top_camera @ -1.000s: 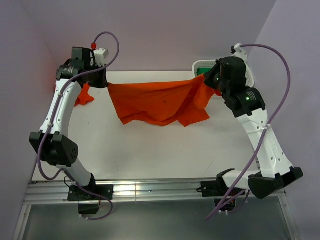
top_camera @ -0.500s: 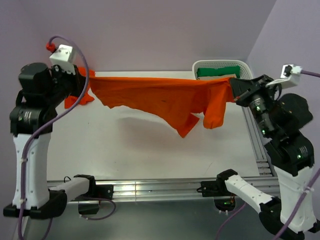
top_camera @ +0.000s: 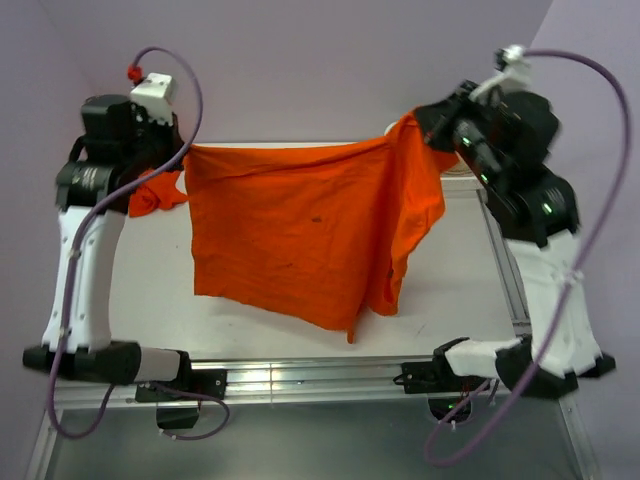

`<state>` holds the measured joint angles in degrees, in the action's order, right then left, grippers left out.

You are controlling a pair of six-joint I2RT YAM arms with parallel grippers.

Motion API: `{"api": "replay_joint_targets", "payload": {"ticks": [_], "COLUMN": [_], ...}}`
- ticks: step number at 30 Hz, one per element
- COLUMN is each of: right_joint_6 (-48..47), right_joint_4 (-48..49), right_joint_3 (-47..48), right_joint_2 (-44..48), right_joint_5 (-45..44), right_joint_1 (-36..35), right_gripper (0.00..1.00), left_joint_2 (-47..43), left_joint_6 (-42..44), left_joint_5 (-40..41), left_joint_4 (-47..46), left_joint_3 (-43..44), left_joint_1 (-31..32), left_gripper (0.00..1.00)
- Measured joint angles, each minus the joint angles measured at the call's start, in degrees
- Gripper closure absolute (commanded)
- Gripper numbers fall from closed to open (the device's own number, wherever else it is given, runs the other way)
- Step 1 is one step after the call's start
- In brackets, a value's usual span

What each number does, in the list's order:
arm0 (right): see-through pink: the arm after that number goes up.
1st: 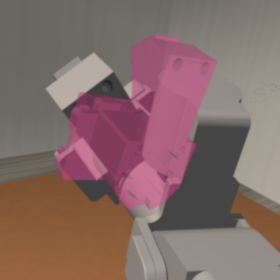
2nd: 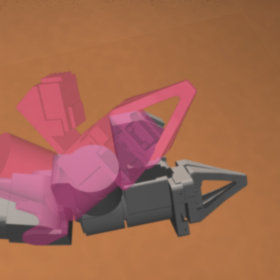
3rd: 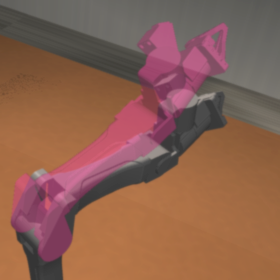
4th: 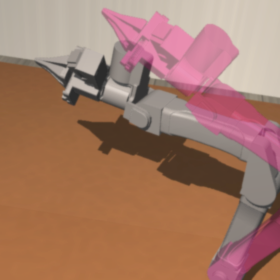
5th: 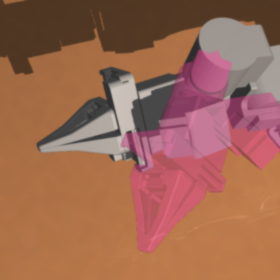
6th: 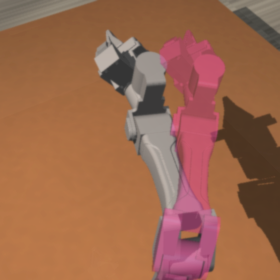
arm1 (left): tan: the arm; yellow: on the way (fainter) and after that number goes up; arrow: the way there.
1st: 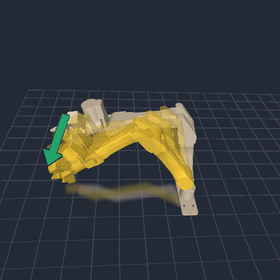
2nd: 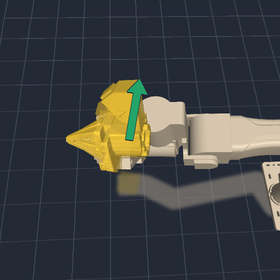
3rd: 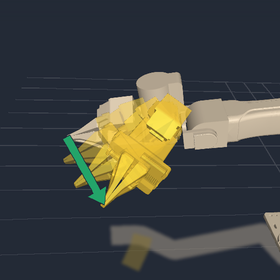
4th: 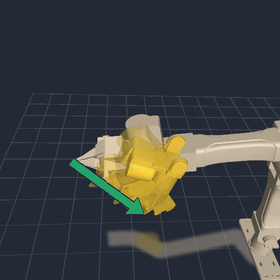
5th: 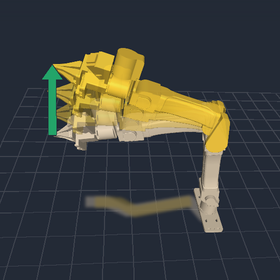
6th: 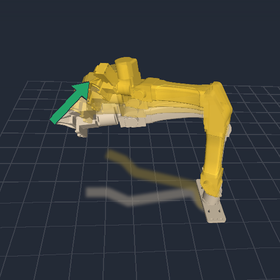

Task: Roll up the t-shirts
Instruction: Flatten the tshirt

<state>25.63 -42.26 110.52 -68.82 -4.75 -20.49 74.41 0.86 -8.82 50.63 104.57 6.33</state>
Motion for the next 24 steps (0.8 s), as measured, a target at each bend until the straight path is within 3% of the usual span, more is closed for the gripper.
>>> {"api": "replay_joint_targets", "payload": {"ticks": [5,12,18,24], "right_joint_6": [-2.64,-6.38,-8.59,-9.92], "right_joint_4": [0.26,-1.33,6.47,11.43], "right_joint_3": [7.76,33.68,25.38,19.71], "right_joint_2": [-17.51,-45.46,-42.51,-34.38], "right_joint_5": [2.64,3.15,0.42,-4.33], "right_joint_1": [0.02,0.17,0.35,0.44], "right_gripper": [1.00,1.00,1.00,1.00], "left_joint_2": [14.51,37.29,40.59,35.34], "left_joint_6": [0.35,0.52,0.63,0.66], "left_joint_5": [2.08,5.68,8.35,8.46], "left_joint_4": [-0.66,-1.90,-5.46,-9.38], "left_joint_3": [3.54,24.87,30.64,22.56], "left_joint_1": [-0.04,-1.09,-3.85,-7.87], "left_gripper": [1.00,1.00,1.00,1.00]}}
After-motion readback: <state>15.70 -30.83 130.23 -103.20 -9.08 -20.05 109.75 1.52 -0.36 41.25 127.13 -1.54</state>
